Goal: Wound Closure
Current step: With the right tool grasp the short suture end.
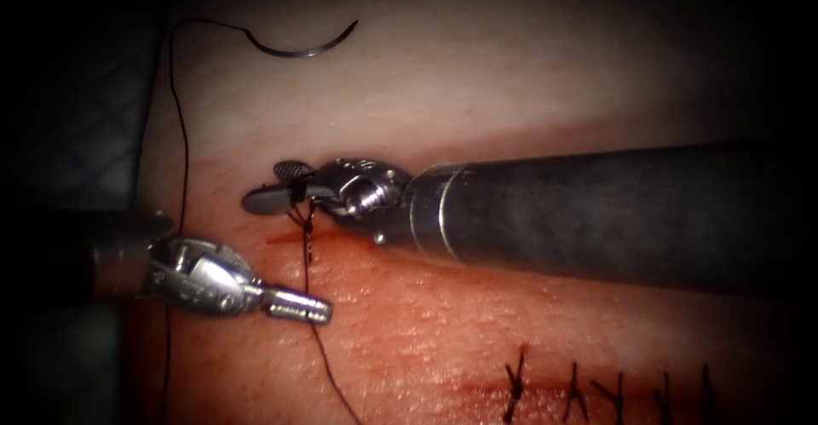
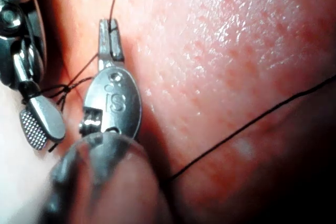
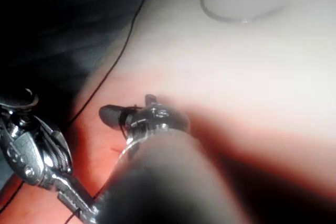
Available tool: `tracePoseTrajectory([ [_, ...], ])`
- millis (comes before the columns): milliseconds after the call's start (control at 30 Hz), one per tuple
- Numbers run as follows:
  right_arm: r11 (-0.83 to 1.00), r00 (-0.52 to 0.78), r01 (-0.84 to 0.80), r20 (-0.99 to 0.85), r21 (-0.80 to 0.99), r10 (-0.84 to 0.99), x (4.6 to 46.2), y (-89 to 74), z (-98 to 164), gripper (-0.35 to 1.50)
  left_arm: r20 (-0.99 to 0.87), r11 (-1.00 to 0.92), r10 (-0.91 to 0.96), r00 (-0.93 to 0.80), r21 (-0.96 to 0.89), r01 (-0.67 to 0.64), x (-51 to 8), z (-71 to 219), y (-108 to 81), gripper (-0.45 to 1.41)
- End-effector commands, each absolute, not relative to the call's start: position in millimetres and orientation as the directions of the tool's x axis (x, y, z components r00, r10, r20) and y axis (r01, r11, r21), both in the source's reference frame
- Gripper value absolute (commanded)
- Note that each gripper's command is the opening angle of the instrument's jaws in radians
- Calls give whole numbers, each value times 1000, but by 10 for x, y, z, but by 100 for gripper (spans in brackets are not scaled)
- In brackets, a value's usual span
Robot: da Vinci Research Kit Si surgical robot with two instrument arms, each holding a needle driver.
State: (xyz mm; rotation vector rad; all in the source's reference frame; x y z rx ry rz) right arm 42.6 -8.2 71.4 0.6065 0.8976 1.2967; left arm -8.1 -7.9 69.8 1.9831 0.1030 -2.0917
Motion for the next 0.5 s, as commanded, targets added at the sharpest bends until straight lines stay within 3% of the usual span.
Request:
tracePoseTrajectory([
  [33, 204, 37, -552, -221, 809, 975, 436, -84, 723, 67, -990, -964, -137, -36, 125, 233, -86, 704, -79, -45],
  [133, 210, 46, -557, -222, 804, 974, 439, -88, 729, 49, -990, -964, -137, -36, 125, 234, -85, 704, -79, -45],
  [167, 209, 48, -558, -220, 803, 974, 439, -87, 730, 29, -990, -964, -137, -36, 125, 234, -85, 704, -79, -45],
  [233, 208, 48, -558, -219, 803, 975, 438, -86, 729, 7, -990, -964, -137, -36, 125, 234, -85, 704, -80, -45],
  [300, 204, 47, -558, -215, 804, 975, 438, -84, 727, -35, -990, -964, -137, -36, 125, 234, -85, 703, -80, -45],
  [500, 193, 25, -529, -213, 826, 977, 436, -73, 719, -35, -991, -964, -131, -35, 120, 236, -83, 703, -80, -45],
])
